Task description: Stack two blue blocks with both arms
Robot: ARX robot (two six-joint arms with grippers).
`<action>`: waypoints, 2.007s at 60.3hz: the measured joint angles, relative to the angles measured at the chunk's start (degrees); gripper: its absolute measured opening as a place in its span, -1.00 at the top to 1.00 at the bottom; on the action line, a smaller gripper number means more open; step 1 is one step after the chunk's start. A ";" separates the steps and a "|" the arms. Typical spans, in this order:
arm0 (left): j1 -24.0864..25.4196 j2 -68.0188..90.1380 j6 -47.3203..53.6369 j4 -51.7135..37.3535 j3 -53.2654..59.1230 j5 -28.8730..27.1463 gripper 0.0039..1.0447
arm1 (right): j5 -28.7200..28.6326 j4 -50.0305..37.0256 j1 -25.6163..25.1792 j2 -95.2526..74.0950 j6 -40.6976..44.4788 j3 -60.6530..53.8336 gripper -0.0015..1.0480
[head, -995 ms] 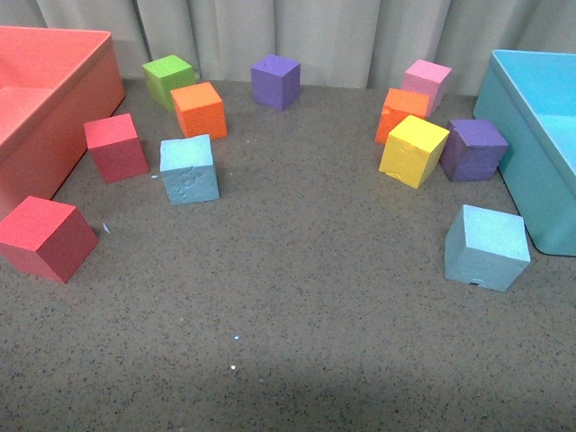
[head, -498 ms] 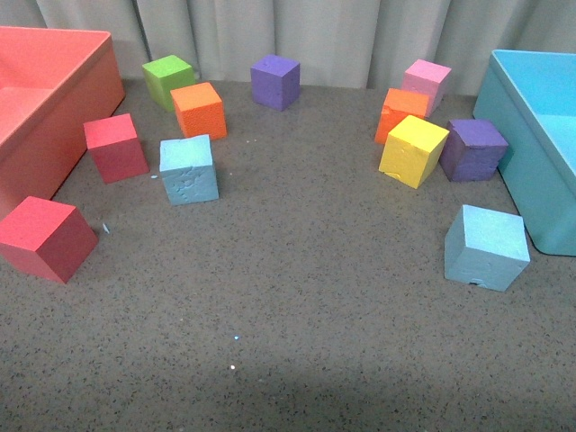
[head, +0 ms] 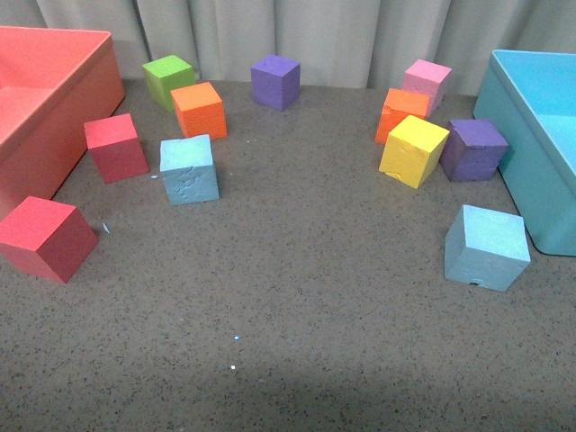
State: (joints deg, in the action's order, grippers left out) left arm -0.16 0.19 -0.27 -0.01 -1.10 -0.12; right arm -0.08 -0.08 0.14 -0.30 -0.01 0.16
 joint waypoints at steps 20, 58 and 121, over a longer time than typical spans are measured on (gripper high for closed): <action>0.00 0.00 0.00 -0.02 0.00 -0.02 -0.88 | 13.11 -14.73 3.69 -46.03 3.21 12.61 -0.82; 0.00 0.00 0.02 -0.02 0.00 0.00 -0.88 | 3.04 14.01 7.52 -103.54 -22.32 52.13 -0.82; 0.00 0.00 0.00 0.00 0.00 0.00 -0.88 | 4.39 20.59 10.97 -122.40 -18.14 66.69 -0.03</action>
State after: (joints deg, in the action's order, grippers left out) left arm -0.16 0.19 -0.27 -0.01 -1.10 -0.12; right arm 4.32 20.51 11.11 -122.69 -18.15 66.85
